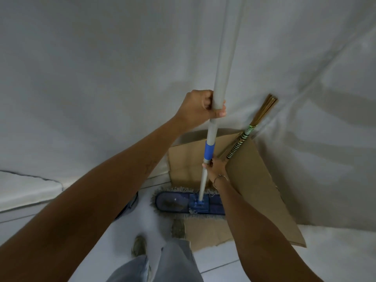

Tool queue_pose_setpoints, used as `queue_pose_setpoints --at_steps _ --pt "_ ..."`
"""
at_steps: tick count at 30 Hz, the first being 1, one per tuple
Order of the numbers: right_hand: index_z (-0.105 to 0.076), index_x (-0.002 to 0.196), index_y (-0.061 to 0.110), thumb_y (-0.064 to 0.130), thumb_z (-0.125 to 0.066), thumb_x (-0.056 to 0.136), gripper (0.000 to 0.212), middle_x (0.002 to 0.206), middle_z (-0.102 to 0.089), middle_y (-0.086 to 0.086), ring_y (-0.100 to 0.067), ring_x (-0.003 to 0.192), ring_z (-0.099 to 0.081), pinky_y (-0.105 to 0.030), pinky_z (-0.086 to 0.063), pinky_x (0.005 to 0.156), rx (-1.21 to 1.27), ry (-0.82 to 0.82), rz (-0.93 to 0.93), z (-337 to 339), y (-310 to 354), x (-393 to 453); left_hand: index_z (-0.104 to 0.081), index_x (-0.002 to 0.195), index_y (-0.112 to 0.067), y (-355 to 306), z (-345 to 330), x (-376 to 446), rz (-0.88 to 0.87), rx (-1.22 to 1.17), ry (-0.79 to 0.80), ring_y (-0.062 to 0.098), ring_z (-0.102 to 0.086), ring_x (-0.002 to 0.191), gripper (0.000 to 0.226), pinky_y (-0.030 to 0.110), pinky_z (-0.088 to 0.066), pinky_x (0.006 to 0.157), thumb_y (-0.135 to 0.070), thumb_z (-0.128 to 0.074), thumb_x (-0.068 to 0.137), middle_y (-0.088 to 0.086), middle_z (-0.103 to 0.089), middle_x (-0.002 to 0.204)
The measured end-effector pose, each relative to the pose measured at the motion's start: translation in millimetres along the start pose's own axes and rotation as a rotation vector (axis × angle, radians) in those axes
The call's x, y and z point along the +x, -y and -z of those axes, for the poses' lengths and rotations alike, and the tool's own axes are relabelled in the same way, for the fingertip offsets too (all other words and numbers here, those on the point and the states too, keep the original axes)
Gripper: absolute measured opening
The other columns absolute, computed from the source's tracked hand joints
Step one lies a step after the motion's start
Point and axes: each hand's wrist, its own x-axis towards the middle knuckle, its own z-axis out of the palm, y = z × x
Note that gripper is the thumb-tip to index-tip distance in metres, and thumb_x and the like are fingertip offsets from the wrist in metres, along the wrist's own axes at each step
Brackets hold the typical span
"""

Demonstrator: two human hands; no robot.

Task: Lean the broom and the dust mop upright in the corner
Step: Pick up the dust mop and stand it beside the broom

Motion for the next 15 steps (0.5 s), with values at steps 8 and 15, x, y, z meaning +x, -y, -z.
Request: queue_pose_setpoints --at_steps 8,15 --pt "-0.055 0.114 0.001 0.002 -0.059 0.084 0.03 0.108 -0.065 -0.022 -0.034 0.101 -0.06 -0.033 -0.045 0.085 -0.037 0.092 -0.042 -17.7 -14.8 45.8 -0.063 0.105 0.0 38.5 -7.5 25.7 0.098 0.143 -0.01 0.018 -0.072 0.093 0.045 0.028 -0.056 0.091 -0.013 -0.08 0.066 0.011 -0.074 0.104" --pt "-0.057 0.112 0.002 0.005 -0.062 0.083 0.03 0.105 -0.067 -0.021 -0.033 0.098 -0.062 -0.035 -0.048 0.084 -0.04 0.074 -0.064 -25.7 -27.3 67.2 -0.058 0.11 0.0 57.0 -13.3 46.0 0.17 0.133 0.014 0.013 -0.071 0.092 0.049 0.018 -0.056 0.086 -0.011 -0.079 0.068 0.011 -0.073 0.107"
